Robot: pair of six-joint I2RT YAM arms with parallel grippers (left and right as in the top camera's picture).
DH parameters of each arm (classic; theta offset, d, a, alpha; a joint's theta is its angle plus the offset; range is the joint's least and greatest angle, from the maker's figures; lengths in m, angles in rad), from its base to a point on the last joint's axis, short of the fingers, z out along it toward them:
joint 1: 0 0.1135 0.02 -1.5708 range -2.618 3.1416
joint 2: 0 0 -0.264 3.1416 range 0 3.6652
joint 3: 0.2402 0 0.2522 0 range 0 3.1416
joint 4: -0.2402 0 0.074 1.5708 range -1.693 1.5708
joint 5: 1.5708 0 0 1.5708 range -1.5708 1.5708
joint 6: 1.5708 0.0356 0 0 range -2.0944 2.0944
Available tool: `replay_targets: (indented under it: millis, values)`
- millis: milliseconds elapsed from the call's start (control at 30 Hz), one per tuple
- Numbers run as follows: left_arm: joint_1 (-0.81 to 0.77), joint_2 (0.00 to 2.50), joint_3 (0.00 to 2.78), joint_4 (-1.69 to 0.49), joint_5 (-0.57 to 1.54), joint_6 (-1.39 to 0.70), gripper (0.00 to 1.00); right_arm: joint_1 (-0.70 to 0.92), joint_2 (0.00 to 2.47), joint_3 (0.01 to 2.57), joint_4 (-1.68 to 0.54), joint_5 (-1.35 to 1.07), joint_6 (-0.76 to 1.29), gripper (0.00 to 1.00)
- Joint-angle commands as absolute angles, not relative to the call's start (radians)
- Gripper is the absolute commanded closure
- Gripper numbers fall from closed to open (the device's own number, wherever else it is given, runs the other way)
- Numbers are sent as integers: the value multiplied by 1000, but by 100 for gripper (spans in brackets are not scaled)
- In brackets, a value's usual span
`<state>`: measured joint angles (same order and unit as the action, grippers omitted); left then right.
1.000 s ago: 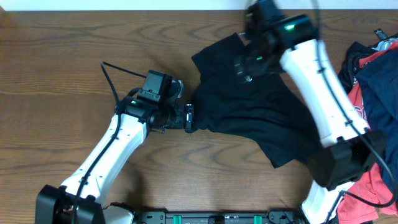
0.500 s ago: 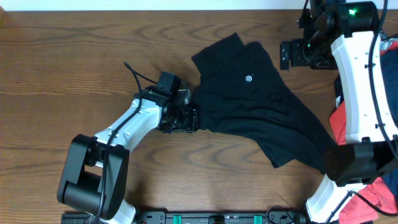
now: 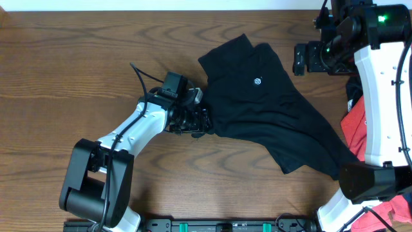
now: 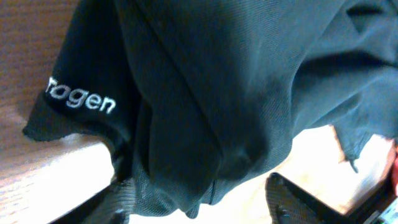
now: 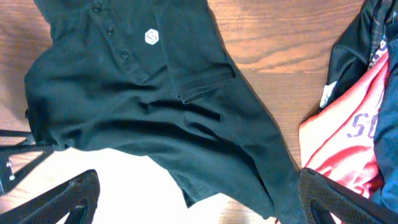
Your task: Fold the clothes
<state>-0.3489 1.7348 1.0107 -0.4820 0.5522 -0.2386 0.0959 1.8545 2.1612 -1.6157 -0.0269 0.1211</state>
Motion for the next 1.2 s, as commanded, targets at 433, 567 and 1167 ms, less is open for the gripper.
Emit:
replay_targets:
  millis: [433, 567, 1167]
  values:
    - [-330, 1820, 1031, -420, 528, -243, 94, 121, 1839, 2180, -1673, -84, 106, 1]
    - [-237, 1784, 1038, -444, 456, -262, 94, 134, 1839, 2180, -1680, -84, 95, 1]
    - [200, 1597, 1045, -651, 459, -222, 94, 268, 1883, 2125, -1660, -200, 28, 1]
